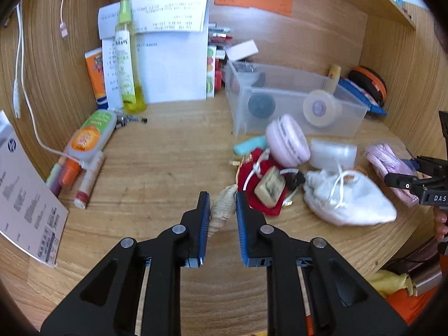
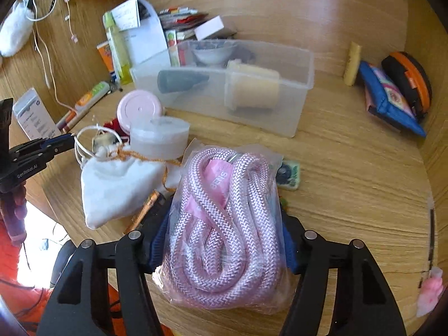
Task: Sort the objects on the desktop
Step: 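Carry the seashell and bagged rope over the clear box with both tools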
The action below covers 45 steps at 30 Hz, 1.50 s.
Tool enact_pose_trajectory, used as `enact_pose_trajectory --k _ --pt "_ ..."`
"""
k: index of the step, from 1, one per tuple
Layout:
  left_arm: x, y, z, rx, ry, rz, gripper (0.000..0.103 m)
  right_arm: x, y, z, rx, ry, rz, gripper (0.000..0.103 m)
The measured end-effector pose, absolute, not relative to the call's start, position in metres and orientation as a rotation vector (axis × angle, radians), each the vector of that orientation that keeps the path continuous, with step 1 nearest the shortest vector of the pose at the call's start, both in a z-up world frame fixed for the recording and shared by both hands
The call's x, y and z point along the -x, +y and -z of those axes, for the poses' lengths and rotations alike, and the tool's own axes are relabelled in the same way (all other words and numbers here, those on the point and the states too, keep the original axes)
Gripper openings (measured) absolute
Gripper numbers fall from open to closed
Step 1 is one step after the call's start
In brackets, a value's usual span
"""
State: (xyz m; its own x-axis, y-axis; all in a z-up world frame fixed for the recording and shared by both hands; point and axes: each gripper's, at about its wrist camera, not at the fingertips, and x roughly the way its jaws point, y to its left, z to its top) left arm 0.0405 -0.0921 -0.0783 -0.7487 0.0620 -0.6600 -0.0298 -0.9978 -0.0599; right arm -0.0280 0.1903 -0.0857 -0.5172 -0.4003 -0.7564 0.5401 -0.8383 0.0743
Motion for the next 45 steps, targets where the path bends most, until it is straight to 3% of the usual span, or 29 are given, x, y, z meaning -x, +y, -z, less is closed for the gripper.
enact_pose_trajectory --k 18,45 --pt "-0.020 -0.082 0.024 0.877 -0.090 -2.940 0.018 0.046 0.194 0.020 -0.847 0.167 2.434 0.061" --pt "0.078 -0.066 -0.023 0.726 -0.116 -2.905 0.018 0.143 0.135 -0.018 -0.746 0.102 2.376 0.061"
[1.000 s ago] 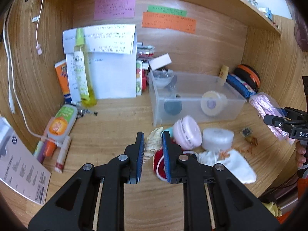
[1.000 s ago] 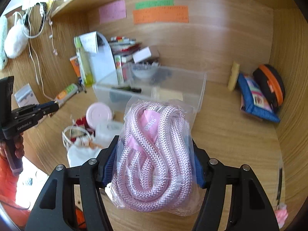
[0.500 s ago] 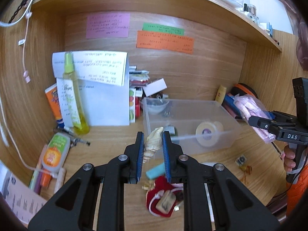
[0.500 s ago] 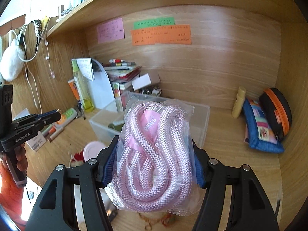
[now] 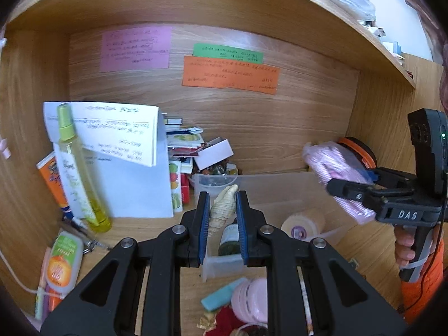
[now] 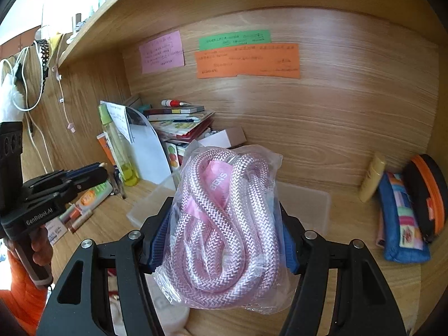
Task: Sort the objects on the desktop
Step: 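Carry the seashell and bagged rope over the clear box with both tools, then open both tools to release the seashell and rope into the box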
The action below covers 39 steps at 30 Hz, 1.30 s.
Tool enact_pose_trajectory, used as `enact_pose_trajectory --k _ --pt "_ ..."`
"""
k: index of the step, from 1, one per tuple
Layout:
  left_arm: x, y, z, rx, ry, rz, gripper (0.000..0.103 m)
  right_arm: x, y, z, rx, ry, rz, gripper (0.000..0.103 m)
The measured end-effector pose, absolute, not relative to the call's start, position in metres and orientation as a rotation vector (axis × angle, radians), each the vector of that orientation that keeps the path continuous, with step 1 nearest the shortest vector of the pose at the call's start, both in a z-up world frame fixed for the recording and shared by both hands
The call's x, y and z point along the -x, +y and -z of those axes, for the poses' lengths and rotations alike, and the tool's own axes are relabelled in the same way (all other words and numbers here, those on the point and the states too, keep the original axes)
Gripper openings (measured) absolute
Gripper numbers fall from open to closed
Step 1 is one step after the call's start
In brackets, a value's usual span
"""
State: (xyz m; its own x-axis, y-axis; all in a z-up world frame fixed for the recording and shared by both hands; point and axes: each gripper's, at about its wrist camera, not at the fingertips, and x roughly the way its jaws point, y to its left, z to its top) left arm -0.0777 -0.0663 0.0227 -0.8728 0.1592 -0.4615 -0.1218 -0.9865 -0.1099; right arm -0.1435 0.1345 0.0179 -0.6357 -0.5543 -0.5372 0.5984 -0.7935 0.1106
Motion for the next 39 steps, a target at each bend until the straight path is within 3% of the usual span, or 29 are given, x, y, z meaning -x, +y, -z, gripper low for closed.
enact_pose_trajectory --k 15,18,36,39 --pt "0.149 -0.067 0.028 0.933 -0.201 -2.819 0.018 0.184 0.084 0.038 -0.947 0.041 2.311 0.061" --pt "0.151 -0.064 0.035 0.961 -0.198 -2.798 0.018 0.187 0.085 0.042 -0.958 0.028 2.307 0.050" --pt "0.151 -0.050 0.048 1.020 -0.122 -2.755 0.018 0.191 0.081 0.055 -1.002 0.067 2.338 0.051" --pt "0.150 -0.051 0.049 1.021 -0.128 -2.747 0.019 0.190 0.079 0.056 -0.995 0.099 2.382 0.059"
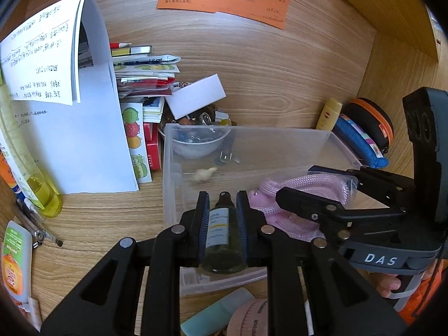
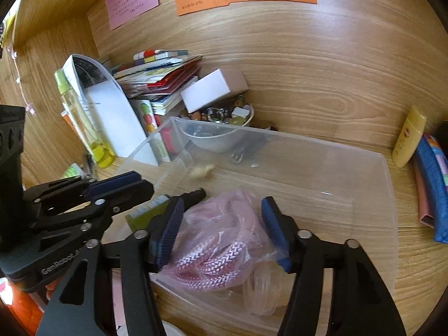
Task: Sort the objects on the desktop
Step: 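Open both tools to release the seashell and rope into the box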
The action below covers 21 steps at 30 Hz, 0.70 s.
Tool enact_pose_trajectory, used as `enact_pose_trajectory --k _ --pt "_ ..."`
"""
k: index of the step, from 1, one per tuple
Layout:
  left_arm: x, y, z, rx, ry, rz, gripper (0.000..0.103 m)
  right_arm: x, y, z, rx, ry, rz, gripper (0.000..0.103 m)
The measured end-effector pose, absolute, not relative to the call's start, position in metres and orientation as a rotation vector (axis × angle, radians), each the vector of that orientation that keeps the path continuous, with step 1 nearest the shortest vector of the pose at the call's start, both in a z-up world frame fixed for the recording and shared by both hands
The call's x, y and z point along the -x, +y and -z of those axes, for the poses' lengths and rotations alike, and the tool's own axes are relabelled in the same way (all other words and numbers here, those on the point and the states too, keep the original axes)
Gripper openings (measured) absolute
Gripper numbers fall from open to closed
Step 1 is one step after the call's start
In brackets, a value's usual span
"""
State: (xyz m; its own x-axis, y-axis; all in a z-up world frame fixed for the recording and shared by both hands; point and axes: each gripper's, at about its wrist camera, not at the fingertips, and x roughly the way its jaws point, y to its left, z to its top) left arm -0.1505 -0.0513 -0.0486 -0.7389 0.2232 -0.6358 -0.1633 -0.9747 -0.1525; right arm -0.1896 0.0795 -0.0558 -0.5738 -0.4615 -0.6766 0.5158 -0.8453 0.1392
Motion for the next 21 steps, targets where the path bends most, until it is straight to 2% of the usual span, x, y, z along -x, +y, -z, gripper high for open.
enact_pose_trajectory --k 2,4,8,11,13,16,19,21 --pt "0.151 -0.052 0.048 1.020 -0.129 -2.746 0.022 0.189 0.079 0.056 -0.990 0.113 2.406 0.067" --pt "0.150 -0.052 0.048 1.014 -0.128 -2.753 0.028 0.190 0.080 0.055 -0.986 0.111 2.416 0.071" --pt "0.147 -0.055 0.045 0.994 -0.146 -2.760 0.035 0.190 0.084 0.052 -0.984 0.091 2.424 0.080" --pt "0.144 -0.058 0.042 0.969 -0.156 -2.775 0.044 0.190 0.089 0.050 -0.976 0.068 2.433 0.082" --pt "0.142 -0.059 0.040 0.946 -0.161 -2.786 0.045 0.189 0.091 0.047 -0.970 0.058 2.439 0.082" --pt "0.140 -0.059 0.037 0.927 -0.153 -2.805 0.052 0.186 0.094 0.043 -0.950 0.056 2.462 0.083" --pt "0.136 -0.060 0.035 0.903 -0.142 -2.828 0.063 0.184 0.097 0.038 -0.924 0.071 2.486 0.085" --pt "0.136 -0.060 0.035 0.908 -0.140 -2.846 0.076 0.182 0.099 0.035 -0.912 0.096 2.496 0.085"
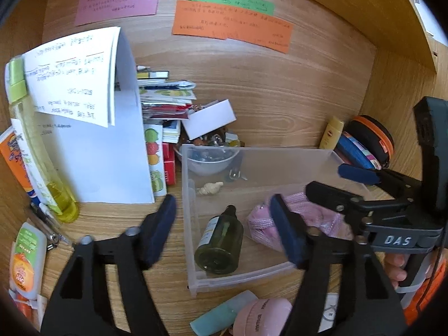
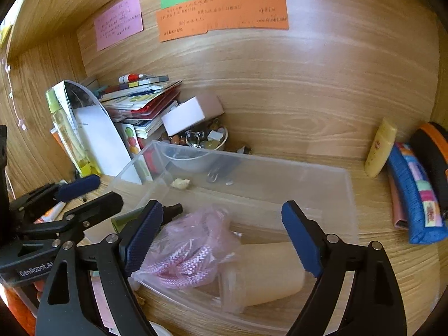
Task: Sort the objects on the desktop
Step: 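Open both tools to release the seashell and rope into the box, then grasp the pink round compact with the left tool while the right tool grasps the flower tile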
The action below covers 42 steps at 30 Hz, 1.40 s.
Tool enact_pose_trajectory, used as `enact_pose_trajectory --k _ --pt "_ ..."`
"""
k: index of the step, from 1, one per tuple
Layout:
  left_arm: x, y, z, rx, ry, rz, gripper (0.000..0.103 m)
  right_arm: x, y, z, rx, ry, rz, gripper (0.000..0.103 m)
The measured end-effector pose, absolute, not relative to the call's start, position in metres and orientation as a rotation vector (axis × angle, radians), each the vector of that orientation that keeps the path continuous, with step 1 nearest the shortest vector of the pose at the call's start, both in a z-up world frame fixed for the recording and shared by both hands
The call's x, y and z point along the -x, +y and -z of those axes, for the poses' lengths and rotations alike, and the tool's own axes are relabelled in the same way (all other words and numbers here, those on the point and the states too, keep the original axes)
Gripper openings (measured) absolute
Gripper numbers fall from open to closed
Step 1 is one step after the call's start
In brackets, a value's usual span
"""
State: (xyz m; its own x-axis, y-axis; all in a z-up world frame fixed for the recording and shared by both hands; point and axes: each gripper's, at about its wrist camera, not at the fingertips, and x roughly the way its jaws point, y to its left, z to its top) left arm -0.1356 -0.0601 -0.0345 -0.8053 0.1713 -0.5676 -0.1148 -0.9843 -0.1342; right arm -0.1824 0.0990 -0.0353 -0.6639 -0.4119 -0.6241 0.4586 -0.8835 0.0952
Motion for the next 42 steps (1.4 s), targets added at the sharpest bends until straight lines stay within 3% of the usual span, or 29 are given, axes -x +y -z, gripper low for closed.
enact_pose_trajectory --k 4,7,14,29,42 --pt "0.131 -0.060 0.032 0.912 -0.113 -2.871 0.080 0.178 0.107 0.025 -0.891 0.092 2.494 0.086" --pt "0.124 -0.062 0.027 0.889 -0.111 -2.909 0.090 0.170 0.116 0.014 -0.856 0.083 2.494 0.087" --pt "0.105 -0.063 0.014 0.839 -0.108 -2.964 0.100 0.133 0.134 0.004 -0.765 0.117 2.560 0.101" --pt "0.050 -0.067 0.009 0.752 -0.064 -3.086 0.100 0.084 0.205 0.029 -0.848 0.128 2.687 0.101" --pt "-0.003 -0.094 0.024 0.826 -0.238 -3.085 0.100 0.049 0.235 0.041 -0.810 0.127 2.679 0.101"
